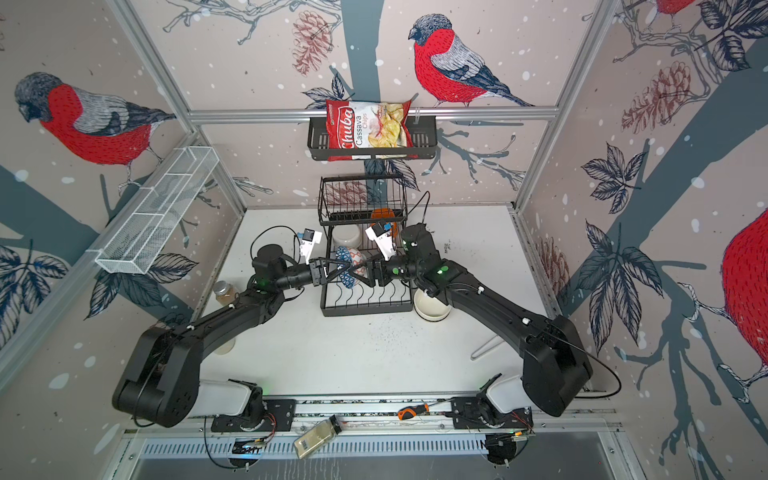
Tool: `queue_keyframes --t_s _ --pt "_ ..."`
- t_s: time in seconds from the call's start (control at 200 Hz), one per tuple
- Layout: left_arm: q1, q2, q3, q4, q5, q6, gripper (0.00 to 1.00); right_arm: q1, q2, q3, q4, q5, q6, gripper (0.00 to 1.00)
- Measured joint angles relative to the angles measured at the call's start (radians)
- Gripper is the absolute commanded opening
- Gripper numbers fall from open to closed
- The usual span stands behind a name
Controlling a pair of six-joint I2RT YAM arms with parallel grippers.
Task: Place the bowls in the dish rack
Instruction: 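Hold the bowl with both grippers and tilt it on edge above the rack, then lower the bowl into the rack with the right gripper while the left draws back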
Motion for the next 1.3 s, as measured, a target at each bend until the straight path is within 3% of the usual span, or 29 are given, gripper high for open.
queue_keyframes --t_s 0.21,0.52,0.9,1.301 --pt "0.000 -0.008 0.014 -0.102 -0.044 0.060 0.74 -0.020 0.010 -0.007 0.003 0.053 0.007 0.52" --pt "0.000 -0.046 0.060 -0.311 -0.190 0.167 0.76 -0.025 0.040 -0.014 0.002 0.139 0.008 0.49" --pt "0.000 -0.020 0.099 -0.574 -0.488 0.225 0.72 -0.017 0.073 -0.022 0.002 0.263 0.021 0.49" --pt "-0.011 0.003 0.107 -0.679 -0.637 0.247 0.64 0.024 0.109 -0.015 0.003 0.397 0.021 0.50"
